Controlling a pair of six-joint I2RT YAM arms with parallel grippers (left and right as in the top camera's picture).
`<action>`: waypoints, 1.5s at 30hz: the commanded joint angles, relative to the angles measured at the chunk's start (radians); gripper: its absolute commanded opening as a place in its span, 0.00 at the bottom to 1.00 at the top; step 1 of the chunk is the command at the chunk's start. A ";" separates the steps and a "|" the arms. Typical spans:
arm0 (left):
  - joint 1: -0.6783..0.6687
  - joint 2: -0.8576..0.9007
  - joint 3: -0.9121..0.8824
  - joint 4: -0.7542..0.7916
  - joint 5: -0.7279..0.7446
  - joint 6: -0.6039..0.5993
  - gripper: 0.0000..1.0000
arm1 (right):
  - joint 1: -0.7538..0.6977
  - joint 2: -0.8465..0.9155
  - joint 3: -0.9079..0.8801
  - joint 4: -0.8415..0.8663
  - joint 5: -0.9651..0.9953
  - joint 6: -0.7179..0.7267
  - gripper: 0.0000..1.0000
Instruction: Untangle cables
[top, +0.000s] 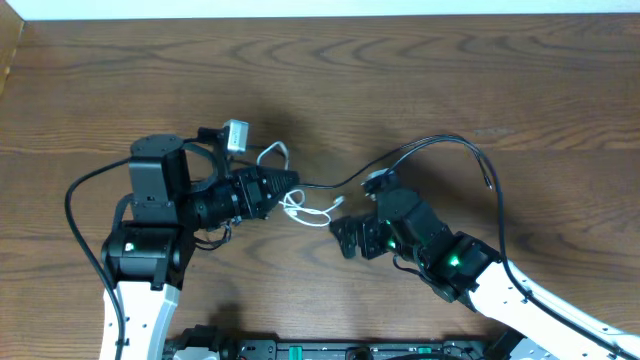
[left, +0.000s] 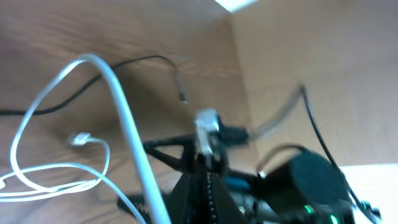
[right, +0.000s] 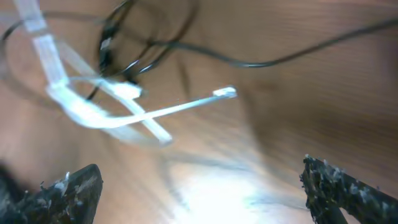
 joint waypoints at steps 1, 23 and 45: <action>0.003 0.001 0.002 0.005 -0.103 -0.144 0.07 | -0.004 0.001 0.008 0.003 -0.134 -0.108 0.98; 0.002 0.001 0.002 0.007 -0.107 -0.943 0.07 | 0.015 0.002 0.008 0.013 -0.170 -0.077 0.97; 0.002 0.001 0.002 0.024 -0.035 -1.036 0.07 | 0.029 0.252 0.008 0.280 -0.134 0.003 0.94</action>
